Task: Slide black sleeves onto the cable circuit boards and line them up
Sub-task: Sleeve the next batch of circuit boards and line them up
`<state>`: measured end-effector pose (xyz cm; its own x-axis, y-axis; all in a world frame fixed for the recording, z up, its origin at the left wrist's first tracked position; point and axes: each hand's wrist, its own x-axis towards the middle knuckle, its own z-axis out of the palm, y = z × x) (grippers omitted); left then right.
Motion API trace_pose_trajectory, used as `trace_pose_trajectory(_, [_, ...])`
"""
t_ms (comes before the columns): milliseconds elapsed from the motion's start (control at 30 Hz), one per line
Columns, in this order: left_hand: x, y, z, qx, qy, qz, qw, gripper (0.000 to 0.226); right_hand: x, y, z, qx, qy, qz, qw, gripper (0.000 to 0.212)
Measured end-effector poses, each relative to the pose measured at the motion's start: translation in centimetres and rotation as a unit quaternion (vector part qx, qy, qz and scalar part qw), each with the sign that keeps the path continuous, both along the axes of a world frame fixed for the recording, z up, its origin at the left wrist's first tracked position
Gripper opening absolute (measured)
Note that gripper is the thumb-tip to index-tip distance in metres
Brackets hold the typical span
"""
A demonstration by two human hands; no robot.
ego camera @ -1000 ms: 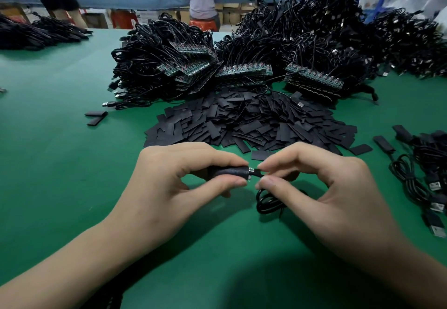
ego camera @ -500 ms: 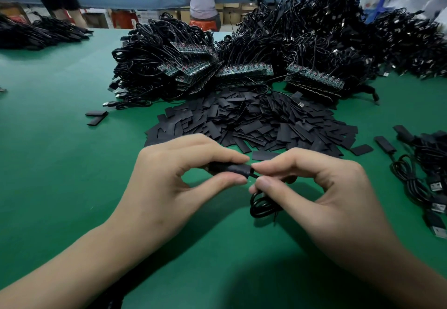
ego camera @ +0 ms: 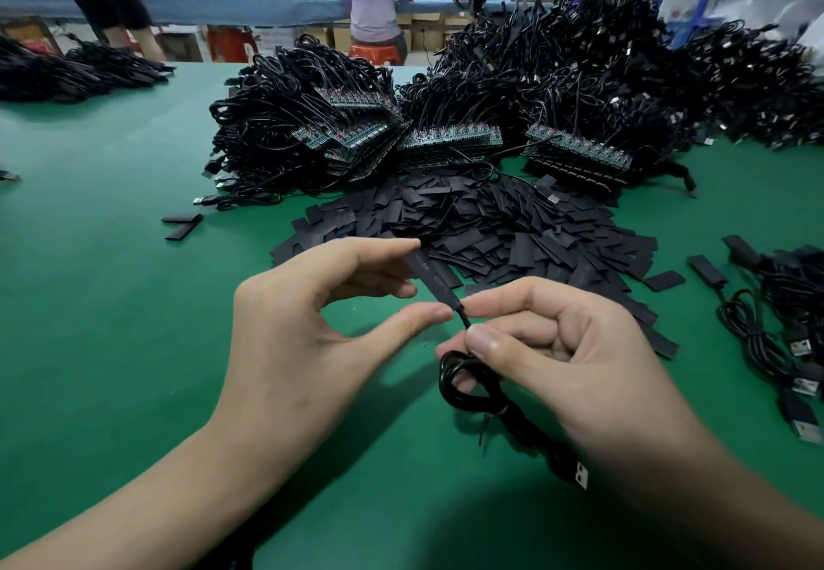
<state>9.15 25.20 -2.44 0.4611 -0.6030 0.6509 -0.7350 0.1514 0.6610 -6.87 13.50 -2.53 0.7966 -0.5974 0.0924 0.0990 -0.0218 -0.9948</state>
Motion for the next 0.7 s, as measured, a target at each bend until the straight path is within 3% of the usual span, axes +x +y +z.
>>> trace_pose_trajectory(367, [-0.1,-0.1,0.2,0.045,-0.121,0.025,0.991,0.043,-0.1,-0.3,0.0,-0.059,0.040,-0.003,0.997,0.026])
trace_pose_trajectory(533, [1.4,0.2,1.1,0.145,-0.116,-0.004,0.983,0.052,-1.4,-2.0,1.6,-0.085,0.080,-0.070,0.991,0.022])
trace_pose_trajectory(600, [3.2,0.8,2.0,0.197,-0.103,-0.008,0.975,0.049,-2.9,-4.3,2.4,-0.160,0.116,-0.153,0.968,0.019])
trace_pose_trajectory(700, [6.1,2.0,3.3,0.325,-0.082,0.000,0.942,0.047,-5.8,-8.6,3.4,-0.331,0.224,-0.271,0.876,0.015])
